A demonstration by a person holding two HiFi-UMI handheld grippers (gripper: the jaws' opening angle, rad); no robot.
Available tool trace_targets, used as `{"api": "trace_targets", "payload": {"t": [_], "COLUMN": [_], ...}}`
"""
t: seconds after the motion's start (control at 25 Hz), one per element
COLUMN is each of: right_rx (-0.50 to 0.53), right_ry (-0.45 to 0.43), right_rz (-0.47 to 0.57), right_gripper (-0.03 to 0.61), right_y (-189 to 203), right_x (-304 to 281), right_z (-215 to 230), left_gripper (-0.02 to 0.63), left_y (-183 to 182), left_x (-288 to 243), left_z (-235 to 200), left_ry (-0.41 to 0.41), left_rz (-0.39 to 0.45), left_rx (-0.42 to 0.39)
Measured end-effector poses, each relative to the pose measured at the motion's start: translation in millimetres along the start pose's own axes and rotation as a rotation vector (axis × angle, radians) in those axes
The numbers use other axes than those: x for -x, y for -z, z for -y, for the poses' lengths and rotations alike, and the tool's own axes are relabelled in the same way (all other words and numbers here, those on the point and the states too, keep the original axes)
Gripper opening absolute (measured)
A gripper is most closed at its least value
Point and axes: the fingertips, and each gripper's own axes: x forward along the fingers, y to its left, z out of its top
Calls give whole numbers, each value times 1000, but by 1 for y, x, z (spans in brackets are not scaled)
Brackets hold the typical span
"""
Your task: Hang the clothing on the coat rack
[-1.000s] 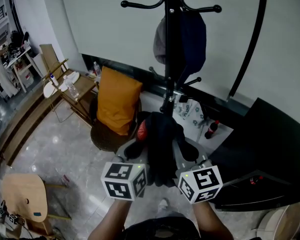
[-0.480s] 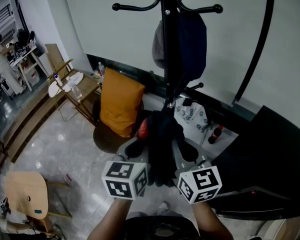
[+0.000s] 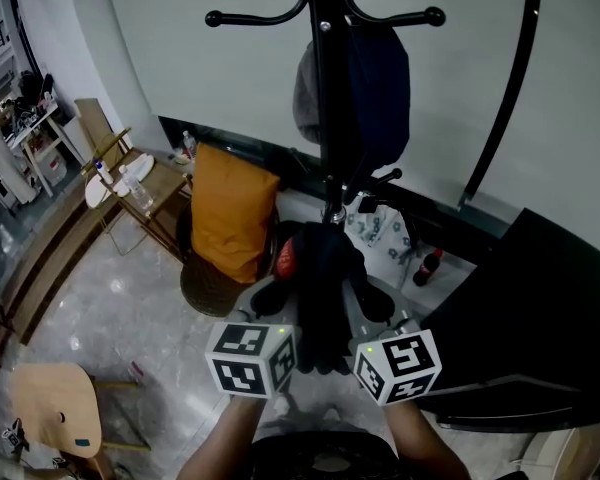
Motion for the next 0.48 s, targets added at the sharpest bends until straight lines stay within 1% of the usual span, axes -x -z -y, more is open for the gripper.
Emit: {"api": "trace_targets", "payload": {"t": [0.48], "right_rx": [-16], "right_ry": [110], "right_rz": [-17], "right_gripper": [21], "right_y": [6], "right_x": [-27], "right_z": [11], "left_gripper": [34], "left_y": [-7], "left_x": [-32], "left_z": [-14], "left_ry": [114], "left_rz": [-29], "left_rx": [-29]}}
